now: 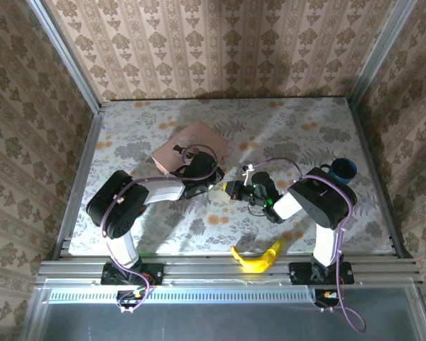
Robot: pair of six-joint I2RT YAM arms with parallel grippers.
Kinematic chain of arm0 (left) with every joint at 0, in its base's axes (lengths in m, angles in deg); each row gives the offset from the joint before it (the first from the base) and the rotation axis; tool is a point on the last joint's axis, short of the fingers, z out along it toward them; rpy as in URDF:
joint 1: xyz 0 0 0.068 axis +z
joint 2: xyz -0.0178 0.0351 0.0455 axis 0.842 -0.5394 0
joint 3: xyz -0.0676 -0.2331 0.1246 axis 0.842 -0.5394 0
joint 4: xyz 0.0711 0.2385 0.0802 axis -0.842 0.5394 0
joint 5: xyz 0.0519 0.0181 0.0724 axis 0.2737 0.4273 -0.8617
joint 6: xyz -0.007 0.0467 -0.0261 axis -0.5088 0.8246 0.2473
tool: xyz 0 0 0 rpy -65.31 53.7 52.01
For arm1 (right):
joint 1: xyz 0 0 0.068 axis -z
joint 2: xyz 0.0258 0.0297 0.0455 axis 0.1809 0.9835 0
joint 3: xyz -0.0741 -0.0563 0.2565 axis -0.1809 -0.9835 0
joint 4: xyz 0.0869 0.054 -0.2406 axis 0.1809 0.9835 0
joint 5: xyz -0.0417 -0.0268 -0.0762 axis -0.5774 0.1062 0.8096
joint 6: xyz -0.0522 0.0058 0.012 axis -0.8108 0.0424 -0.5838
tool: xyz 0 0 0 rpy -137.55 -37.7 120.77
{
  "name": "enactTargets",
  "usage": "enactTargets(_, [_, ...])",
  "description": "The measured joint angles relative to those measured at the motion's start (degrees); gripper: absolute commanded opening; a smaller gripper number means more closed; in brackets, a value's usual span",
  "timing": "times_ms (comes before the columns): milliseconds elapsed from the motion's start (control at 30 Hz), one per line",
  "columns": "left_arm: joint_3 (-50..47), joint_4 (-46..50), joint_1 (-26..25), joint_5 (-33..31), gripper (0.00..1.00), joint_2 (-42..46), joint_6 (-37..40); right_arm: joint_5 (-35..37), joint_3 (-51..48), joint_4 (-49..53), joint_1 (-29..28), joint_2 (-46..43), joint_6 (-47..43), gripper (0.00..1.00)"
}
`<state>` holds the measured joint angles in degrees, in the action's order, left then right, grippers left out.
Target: Unlock a padlock with a key
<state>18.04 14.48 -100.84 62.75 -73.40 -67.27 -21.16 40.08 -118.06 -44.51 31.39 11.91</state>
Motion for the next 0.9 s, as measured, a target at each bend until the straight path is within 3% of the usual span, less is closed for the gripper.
enactTargets(533, [0.1,-0.3,0.1,0.4,0.0,0.0,-0.9,-12.4,4.2,10.0,4.4,-1.9,1.4,0.0])
enactTargets(900, [0.0,-1.2,0.1,0.7,0.0,0.0,-2.2,-13.2,5.6,15.7,4.9,-4.0,-0.1,0.0])
